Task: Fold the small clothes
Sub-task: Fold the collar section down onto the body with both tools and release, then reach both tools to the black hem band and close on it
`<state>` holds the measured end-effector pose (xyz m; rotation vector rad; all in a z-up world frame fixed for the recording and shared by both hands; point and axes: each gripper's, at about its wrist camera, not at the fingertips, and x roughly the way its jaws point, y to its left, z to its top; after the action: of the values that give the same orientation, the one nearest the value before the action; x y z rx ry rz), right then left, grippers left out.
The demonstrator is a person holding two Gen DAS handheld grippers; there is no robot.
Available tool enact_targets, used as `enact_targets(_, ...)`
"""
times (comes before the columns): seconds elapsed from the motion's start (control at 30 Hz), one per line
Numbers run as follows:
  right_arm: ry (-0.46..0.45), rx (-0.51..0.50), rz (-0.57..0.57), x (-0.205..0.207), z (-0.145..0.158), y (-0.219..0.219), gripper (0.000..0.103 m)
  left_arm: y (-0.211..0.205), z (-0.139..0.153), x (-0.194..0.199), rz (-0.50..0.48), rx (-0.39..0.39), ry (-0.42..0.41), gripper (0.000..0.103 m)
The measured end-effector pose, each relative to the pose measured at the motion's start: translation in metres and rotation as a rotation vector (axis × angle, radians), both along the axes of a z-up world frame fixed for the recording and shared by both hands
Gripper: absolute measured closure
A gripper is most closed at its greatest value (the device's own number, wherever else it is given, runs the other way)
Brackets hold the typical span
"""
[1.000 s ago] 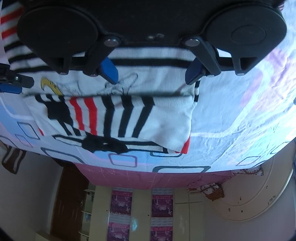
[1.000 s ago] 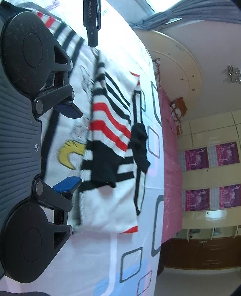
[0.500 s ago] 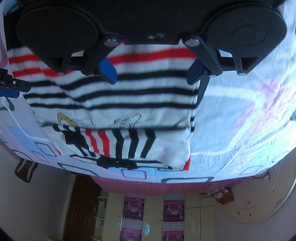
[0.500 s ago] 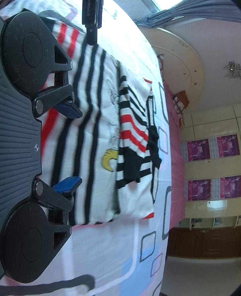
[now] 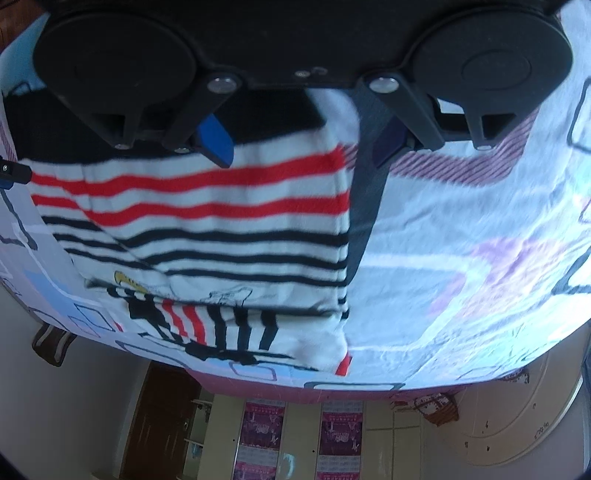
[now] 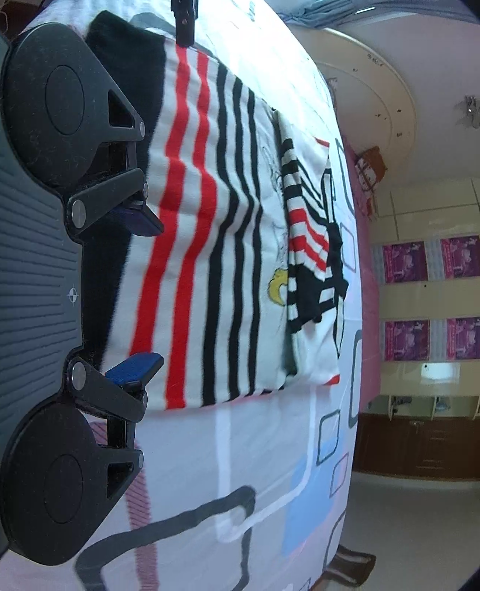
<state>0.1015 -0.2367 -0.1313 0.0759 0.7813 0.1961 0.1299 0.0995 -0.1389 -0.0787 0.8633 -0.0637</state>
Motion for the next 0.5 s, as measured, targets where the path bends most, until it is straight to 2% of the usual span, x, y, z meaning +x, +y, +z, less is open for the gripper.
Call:
enact_targets(0.13, 0.015, -0.011, -0.027, -0.011, -0.006, -0.005, 0.034, 0.007, -0.009, -0.011, 0.004, -0.055, 0.038, 0.022)
enact_targets(0.23, 0.034, -0.014, -0.049, -0.017, -0.011, -0.009, 0.034, 0.006, -0.016, -0.018, -0.009, -0.096, 0.063, 0.026)
enact_targets(0.3, 0.042, -0.023, -0.058, -0.021, -0.014, -0.011, 0.034, 0.003, -0.019, -0.020, -0.024, -0.119, 0.075, 0.032)
enact_targets(0.5, 0.082, -0.025, -0.097, -0.033, -0.025, -0.021, 0.034, -0.004, -0.026, -0.026, -0.051, -0.153, 0.089, 0.039)
